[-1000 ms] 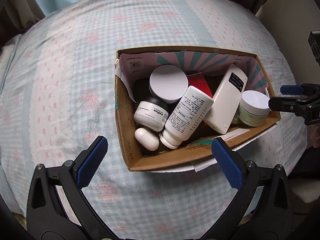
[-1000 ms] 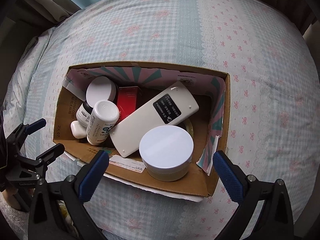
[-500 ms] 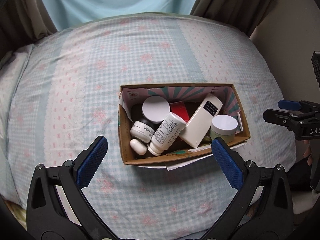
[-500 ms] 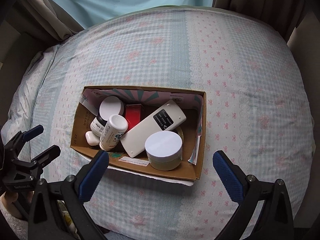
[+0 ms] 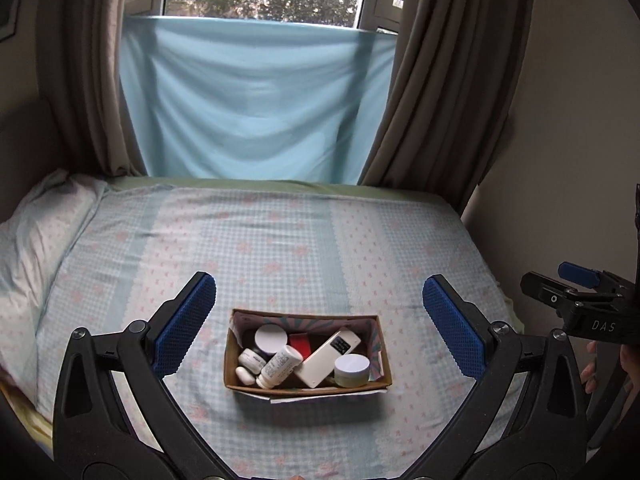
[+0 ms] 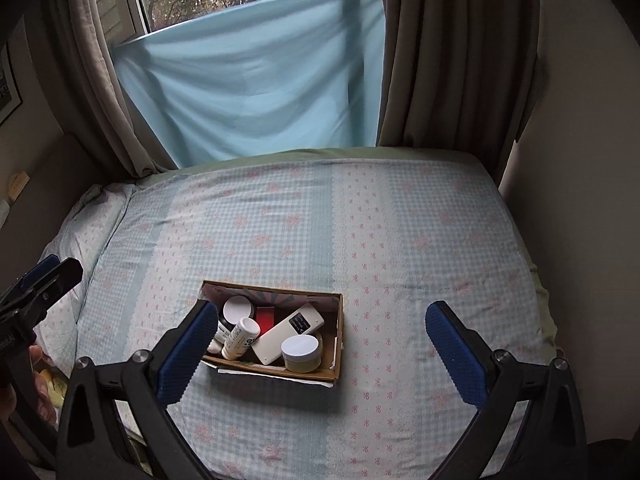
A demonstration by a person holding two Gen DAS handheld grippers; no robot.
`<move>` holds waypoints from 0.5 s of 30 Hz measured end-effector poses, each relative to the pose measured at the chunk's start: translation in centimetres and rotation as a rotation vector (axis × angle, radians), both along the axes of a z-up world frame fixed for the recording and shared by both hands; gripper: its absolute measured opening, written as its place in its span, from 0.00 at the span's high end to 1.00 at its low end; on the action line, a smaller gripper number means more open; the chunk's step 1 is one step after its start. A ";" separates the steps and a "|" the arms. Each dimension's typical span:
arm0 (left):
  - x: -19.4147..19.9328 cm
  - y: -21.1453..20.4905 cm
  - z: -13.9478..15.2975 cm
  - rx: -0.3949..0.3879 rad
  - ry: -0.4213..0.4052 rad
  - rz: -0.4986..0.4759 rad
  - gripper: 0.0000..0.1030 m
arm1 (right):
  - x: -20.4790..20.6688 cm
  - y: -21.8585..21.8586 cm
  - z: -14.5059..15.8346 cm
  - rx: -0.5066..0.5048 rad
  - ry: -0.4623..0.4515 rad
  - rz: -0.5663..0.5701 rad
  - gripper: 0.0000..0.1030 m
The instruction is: Organize rigid objects
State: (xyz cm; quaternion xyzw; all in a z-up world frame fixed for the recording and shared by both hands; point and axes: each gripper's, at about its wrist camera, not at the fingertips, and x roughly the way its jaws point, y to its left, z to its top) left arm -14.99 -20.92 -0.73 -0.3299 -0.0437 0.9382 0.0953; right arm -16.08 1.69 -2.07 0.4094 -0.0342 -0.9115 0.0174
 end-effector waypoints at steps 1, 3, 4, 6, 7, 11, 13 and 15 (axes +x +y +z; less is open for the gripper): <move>0.5 0.6 0.7 -0.015 0.018 0.000 0.00 | 0.7 0.4 1.2 0.011 0.035 -0.011 0.00; 1.7 1.9 1.6 -0.037 0.045 0.004 0.00 | 2.0 1.2 3.2 0.028 0.100 -0.028 0.00; 2.2 2.3 1.9 -0.040 0.051 0.005 0.00 | 2.6 1.5 3.9 0.036 0.125 -0.036 0.00; 3.1 3.1 2.0 -0.026 0.046 0.005 0.00 | 3.5 1.9 4.6 0.066 0.154 -0.049 0.00; 3.5 3.3 1.9 -0.015 0.046 0.006 0.00 | 3.9 2.1 4.6 0.077 0.157 -0.051 0.00; 4.7 4.2 1.5 -0.012 0.038 0.015 0.00 | 5.3 3.1 4.0 0.086 0.165 -0.070 0.00; 5.0 4.4 1.3 -0.010 0.032 0.014 0.00 | 5.8 3.4 3.7 0.092 0.165 -0.076 0.00; 5.1 4.8 1.4 -0.025 0.035 0.014 0.00 | 6.1 3.7 3.6 0.083 0.163 -0.077 0.00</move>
